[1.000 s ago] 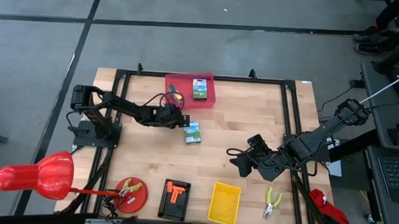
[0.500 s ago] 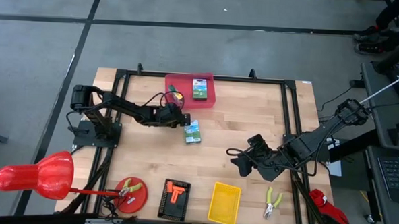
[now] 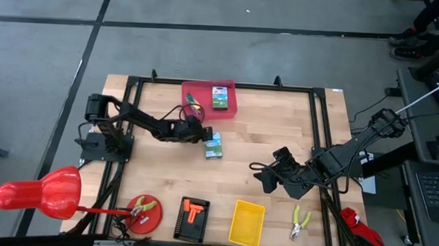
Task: Pick & Place School Supplies
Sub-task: Put the yellow crayon box into the red bin
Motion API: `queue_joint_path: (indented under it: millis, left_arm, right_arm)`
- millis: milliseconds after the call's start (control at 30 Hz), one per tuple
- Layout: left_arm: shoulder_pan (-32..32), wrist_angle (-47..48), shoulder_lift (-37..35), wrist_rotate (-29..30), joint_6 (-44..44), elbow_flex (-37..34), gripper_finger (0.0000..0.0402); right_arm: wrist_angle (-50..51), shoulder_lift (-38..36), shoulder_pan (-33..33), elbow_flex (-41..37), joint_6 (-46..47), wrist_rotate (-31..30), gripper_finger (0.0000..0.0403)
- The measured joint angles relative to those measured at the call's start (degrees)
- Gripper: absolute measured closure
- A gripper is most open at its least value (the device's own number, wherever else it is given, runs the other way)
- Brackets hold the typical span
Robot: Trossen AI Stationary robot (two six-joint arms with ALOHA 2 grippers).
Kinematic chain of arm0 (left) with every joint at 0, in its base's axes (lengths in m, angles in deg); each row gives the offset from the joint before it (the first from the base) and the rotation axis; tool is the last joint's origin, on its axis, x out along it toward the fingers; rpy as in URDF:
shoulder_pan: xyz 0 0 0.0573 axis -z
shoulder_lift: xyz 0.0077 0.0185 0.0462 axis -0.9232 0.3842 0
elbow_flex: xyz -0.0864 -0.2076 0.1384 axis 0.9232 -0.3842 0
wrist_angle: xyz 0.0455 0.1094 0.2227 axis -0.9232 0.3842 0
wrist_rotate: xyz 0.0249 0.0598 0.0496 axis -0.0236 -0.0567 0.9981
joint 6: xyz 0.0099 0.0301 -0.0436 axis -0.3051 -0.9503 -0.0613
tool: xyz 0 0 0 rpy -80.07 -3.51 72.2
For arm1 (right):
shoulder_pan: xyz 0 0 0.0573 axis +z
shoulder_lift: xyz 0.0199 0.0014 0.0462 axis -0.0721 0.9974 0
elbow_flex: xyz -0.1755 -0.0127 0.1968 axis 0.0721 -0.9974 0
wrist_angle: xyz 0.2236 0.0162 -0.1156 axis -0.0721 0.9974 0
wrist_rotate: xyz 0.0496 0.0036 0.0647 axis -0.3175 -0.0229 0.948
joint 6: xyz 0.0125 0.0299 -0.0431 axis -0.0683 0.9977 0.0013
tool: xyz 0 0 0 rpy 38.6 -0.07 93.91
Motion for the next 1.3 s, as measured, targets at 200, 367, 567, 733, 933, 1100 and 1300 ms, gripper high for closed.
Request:
queue_joint_path:
  millis: [200,367,567,733,933,1100,1300]
  left_arm:
    - [0.2,-4.3,2.2,-0.8,1.0,0.0,0.0299]
    - [0.2,-4.9,2.2,-0.2,1.0,0.0,0.0368]
    - [-0.2,-8.9,2.3,0.4,1.0,0.0,0.0397]
    - [-0.7,-16.4,2.3,0.3,1.0,0.0,0.0398]
    - [-2.0,-23.6,2.3,-0.3,0.8,0.5,0.0399]
    - [-4.0,-26.8,1.4,0.0,-0.6,2.2,0.0399]
    - [-8.1,-29.3,1.1,-1.0,-3.2,5.3,0.0399]
  right_arm:
    - [0.0,0.0,0.0,0.0,0.2,0.0,0.016]
    - [0.0,0.0,0.0,0.0,0.2,0.0,0.016]
    - [0.1,0.0,0.0,0.0,0.2,0.0,0.016]
    - [0.9,0.0,0.0,0.0,0.2,0.0,0.016]
    - [1.3,0.0,0.0,0.0,0.0,-0.1,0.016]
    - [2.3,0.0,0.0,0.0,0.0,-0.2,0.016]
    - [3.2,0.0,0.0,0.0,0.0,-0.1,0.016]
